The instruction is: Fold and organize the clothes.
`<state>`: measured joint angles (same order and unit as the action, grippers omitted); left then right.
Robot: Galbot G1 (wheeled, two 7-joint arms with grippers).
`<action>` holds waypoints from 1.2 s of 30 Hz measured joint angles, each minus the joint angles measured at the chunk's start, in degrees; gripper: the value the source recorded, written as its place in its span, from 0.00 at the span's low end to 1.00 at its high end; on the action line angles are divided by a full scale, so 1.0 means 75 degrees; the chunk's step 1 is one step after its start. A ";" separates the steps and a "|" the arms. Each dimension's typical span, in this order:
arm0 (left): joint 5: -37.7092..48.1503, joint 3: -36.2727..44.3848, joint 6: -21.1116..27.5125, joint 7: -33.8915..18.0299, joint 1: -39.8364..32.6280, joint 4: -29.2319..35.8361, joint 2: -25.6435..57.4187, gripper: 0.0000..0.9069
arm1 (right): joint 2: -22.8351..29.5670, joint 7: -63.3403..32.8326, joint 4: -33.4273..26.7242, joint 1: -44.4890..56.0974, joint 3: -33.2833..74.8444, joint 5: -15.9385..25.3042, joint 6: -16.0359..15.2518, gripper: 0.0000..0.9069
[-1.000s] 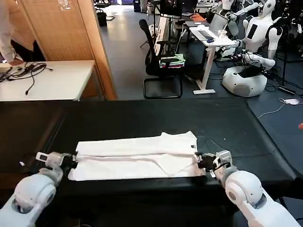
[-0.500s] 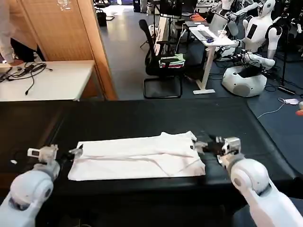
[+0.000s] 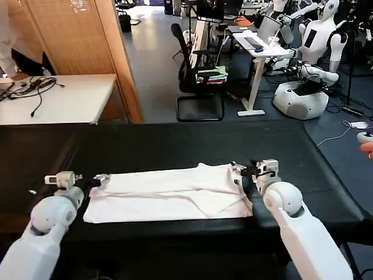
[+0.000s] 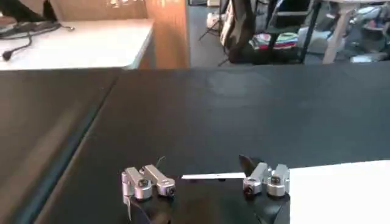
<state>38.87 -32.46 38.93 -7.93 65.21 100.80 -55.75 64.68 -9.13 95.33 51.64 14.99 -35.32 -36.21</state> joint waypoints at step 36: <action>-0.1569 0.0222 -0.1124 0.0759 -0.0360 -0.0601 -0.0152 0.97 | 0.0160 0.0432 0.1231 0.1230 0.0888 0.0374 0.0695 0.97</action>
<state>27.10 -30.79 30.50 -2.24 62.51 96.30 -56.89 65.88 -5.89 104.56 60.87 21.65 -32.51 -31.00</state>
